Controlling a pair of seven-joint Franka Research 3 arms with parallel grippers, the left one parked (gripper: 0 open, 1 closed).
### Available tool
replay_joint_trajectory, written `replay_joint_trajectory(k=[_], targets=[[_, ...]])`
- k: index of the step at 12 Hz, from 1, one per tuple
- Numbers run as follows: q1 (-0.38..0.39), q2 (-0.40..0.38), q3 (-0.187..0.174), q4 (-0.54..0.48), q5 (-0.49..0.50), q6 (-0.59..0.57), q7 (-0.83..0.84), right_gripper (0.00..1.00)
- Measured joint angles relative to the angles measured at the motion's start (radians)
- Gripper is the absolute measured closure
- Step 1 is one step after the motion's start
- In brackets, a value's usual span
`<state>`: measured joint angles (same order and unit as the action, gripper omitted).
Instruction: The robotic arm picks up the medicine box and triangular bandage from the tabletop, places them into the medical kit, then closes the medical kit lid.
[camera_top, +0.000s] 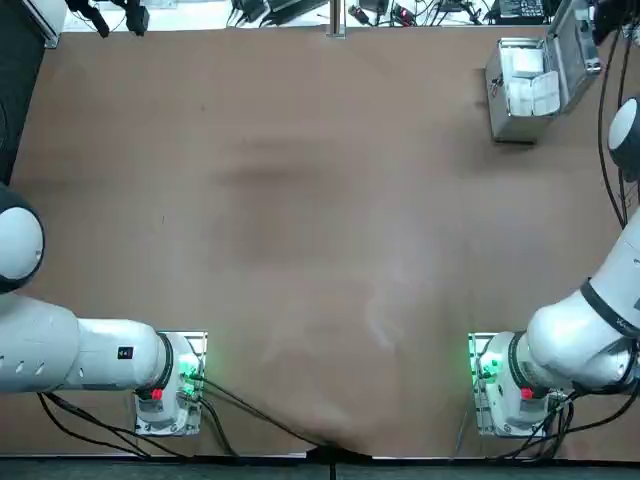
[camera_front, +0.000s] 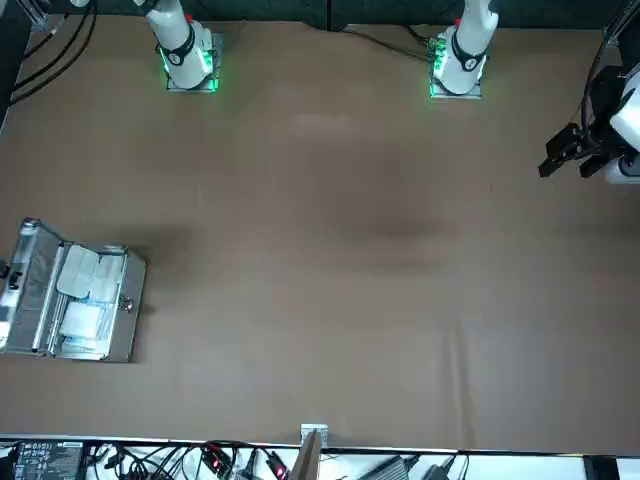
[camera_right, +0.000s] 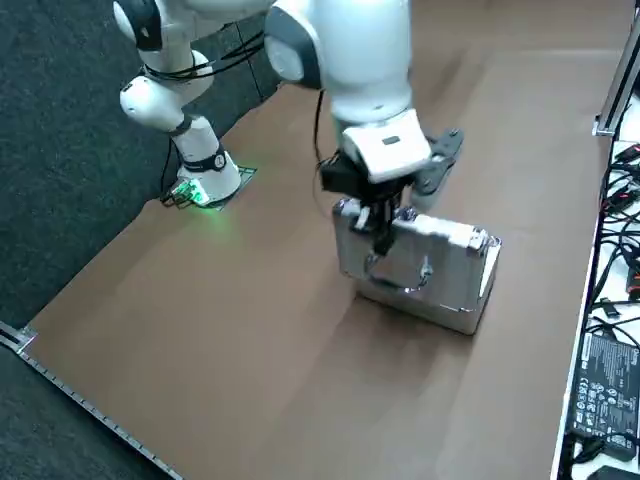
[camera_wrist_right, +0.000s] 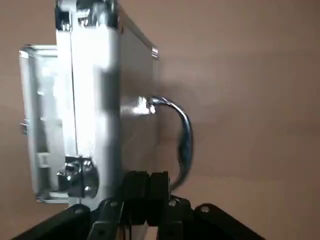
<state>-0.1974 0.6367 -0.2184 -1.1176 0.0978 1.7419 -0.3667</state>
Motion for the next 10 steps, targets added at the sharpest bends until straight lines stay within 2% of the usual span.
replay_joint_trajectory(k=[5, 10], targets=[[0.119, -0.005, 0.003, 0.004, 0.004, 0.0, 0.073, 0.99], [0.149, -0.019, 0.003, 0.005, 0.004, -0.042, 0.091, 0.99]])
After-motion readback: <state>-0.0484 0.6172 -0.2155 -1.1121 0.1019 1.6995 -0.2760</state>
